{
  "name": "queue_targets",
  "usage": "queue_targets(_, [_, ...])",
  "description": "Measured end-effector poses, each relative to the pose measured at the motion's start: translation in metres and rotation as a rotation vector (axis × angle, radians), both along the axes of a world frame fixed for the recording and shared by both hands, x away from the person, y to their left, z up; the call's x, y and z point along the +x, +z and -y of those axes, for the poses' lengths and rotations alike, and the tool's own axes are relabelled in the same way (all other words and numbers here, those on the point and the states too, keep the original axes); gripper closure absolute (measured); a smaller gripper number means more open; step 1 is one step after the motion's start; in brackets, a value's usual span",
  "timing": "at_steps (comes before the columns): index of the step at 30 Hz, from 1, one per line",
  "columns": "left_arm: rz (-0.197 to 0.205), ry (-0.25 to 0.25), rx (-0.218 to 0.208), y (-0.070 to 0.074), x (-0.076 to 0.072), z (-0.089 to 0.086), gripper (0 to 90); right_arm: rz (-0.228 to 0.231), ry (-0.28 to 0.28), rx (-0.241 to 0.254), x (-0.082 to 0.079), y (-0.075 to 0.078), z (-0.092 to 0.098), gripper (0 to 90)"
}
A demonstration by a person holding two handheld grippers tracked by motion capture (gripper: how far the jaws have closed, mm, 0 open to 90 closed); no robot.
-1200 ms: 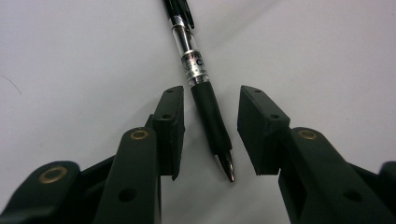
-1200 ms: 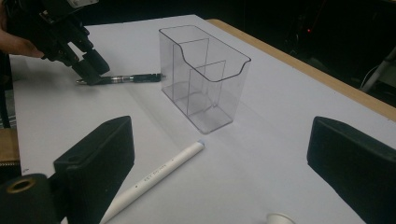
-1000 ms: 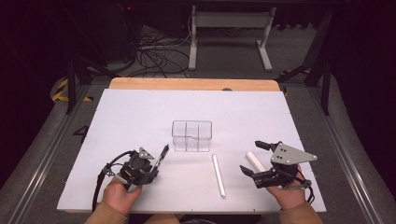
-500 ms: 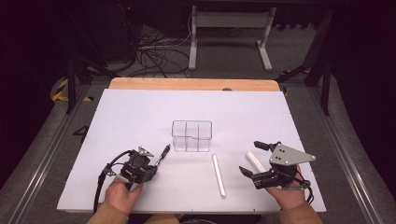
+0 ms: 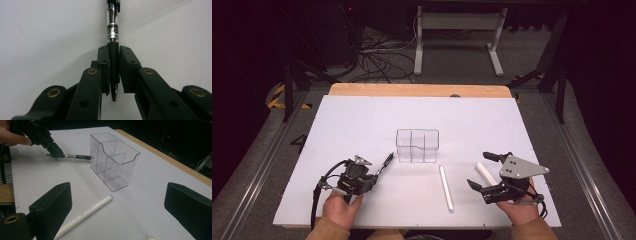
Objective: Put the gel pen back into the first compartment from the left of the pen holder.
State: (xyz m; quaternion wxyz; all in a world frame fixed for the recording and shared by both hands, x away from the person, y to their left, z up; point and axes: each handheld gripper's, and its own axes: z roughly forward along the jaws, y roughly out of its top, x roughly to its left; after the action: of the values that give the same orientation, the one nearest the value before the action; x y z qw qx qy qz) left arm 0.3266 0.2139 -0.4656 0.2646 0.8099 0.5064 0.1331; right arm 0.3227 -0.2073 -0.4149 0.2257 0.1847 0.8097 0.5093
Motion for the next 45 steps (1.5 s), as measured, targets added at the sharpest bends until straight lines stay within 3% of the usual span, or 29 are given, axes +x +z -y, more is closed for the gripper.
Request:
queue_targets(7, [0.053, -0.052, 0.023, 0.023, -0.009, -0.008, 80.1, -0.002, 0.002, 0.004, 0.0, 0.0, 0.0, 8.1])
queue_targets(11, [0.065, -0.087, 0.024, 0.034, -0.012, -0.013, 80.0, -0.003, 0.005, 0.004, 0.001, -0.001, -0.001, 8.1])
queue_targets(16, [0.069, -0.125, 0.066, 0.045, -0.019, -0.016, 80.0, 0.0, 0.01, 0.008, 0.0, 0.0, -0.002, 8.3])
queue_targets(23, [0.026, -0.259, 0.093, 0.058, -0.024, -0.012, 79.9, 0.004, 0.032, 0.008, -0.001, 0.001, -0.003, 11.2])
queue_targets(27, [0.028, -0.329, 0.086, 0.068, -0.022, -0.017, 80.0, 0.002, 0.06, 0.015, -0.002, 0.003, -0.005, 14.4])
queue_targets(31, [0.031, -0.425, 0.099, 0.075, -0.022, -0.013, 79.9, -0.007, 0.102, 0.006, -0.003, 0.005, -0.01, 17.3])
queue_targets(34, [0.012, -0.482, 0.124, 0.077, -0.018, -0.006, 79.9, -0.021, 0.14, -0.008, -0.003, 0.006, -0.016, 19.7])
queue_targets(41, [-0.036, -0.593, 0.071, 0.075, -0.005, 0.001, 79.9, -0.056, 0.202, -0.042, -0.003, 0.008, -0.03, 20.1])
queue_targets(45, [-0.049, -0.63, 0.038, 0.078, -0.002, 0.007, 79.9, -0.066, 0.23, -0.058, -0.002, 0.01, -0.038, 20.3])
